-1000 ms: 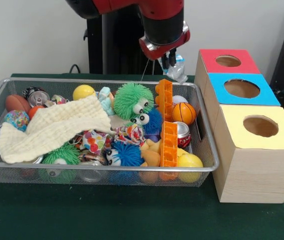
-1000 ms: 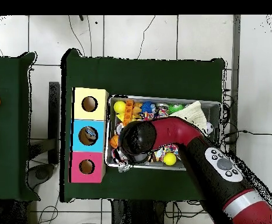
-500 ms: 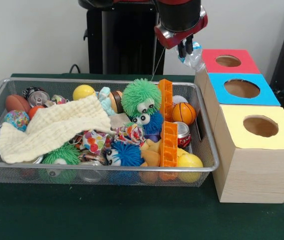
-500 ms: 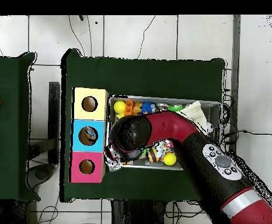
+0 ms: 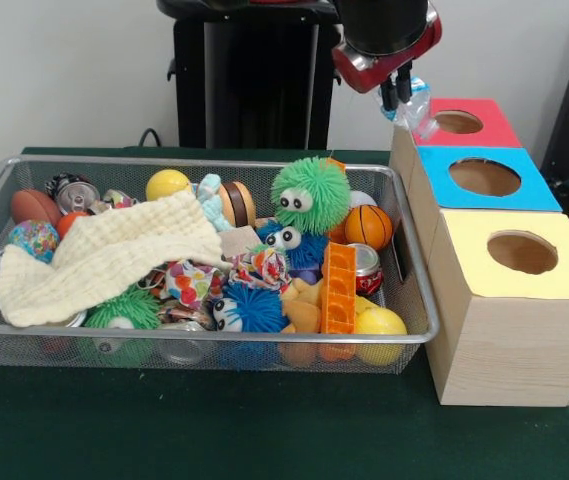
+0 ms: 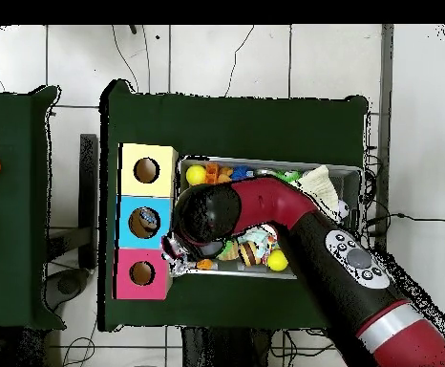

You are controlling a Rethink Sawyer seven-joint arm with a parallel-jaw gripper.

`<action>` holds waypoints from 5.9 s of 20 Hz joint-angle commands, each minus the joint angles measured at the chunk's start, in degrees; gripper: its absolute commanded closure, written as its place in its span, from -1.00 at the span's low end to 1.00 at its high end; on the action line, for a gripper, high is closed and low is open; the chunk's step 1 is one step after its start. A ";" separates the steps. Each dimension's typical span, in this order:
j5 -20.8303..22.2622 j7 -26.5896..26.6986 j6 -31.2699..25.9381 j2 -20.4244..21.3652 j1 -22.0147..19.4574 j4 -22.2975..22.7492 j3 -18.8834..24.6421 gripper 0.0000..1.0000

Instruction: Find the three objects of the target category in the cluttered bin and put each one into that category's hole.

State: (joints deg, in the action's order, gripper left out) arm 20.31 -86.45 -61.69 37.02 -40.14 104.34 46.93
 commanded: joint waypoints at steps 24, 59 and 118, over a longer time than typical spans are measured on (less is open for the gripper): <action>2.84 -3.17 11.05 -3.65 8.93 -9.76 -3.30 1.00; 3.86 -11.48 13.21 -5.63 19.65 -19.25 -20.86 -1.00; 3.19 11.67 9.23 2.17 6.33 -14.07 -15.12 -1.00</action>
State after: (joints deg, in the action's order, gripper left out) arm 19.91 -86.52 -50.37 41.13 -30.93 87.25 30.40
